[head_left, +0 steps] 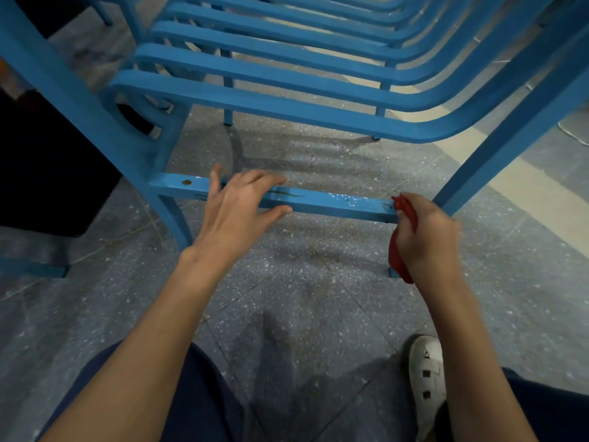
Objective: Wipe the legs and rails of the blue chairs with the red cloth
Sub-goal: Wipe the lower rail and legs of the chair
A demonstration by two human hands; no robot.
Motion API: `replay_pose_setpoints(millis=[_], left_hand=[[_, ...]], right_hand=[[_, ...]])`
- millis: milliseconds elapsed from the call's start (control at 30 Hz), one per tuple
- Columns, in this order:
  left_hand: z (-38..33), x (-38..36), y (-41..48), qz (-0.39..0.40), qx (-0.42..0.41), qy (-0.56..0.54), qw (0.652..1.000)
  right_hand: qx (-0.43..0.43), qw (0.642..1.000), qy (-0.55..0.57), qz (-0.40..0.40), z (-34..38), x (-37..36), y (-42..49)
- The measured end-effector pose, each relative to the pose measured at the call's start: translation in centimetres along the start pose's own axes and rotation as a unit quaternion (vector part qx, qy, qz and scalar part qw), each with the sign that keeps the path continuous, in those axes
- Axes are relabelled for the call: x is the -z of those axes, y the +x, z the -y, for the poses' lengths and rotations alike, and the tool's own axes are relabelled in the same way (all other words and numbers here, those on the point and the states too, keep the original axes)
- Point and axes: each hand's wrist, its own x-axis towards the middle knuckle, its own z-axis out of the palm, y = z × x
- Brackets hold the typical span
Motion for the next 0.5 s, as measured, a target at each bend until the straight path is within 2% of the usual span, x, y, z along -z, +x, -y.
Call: replay_pose_setpoints(millis=[133, 233, 333, 433, 500], left_hand=[[-0.2, -0.3, 0.4, 0.007, 0.004, -0.014, 1.0], [-0.2, -0.4, 0.6, 0.012, 0.007, -0.018, 1.0], [-0.1, -0.5, 0.8, 0.008, 0.007, -0.022, 1.0], [0.0, -0.7, 0.9, 0.009, 0.0, -0.015, 1.0], [0.1, -0.9, 0.9, 0.008, -0.008, -0.001, 1.0]], right_hand=[[0.029, 0.999, 0.034, -0.003, -0.3, 0.9, -1.4], [-0.034, 0.999, 0.039, 0.016, -0.6, 1.1, -0.7], [-0.09, 0.995, -0.041, 0.035, 0.3, 0.7, 1.2], [-0.058, 0.993, -0.094, 0.045, 1.6, -0.1, 1.4], [-0.014, 0.998, -0.055, 0.039, 1.6, -0.5, 0.7]])
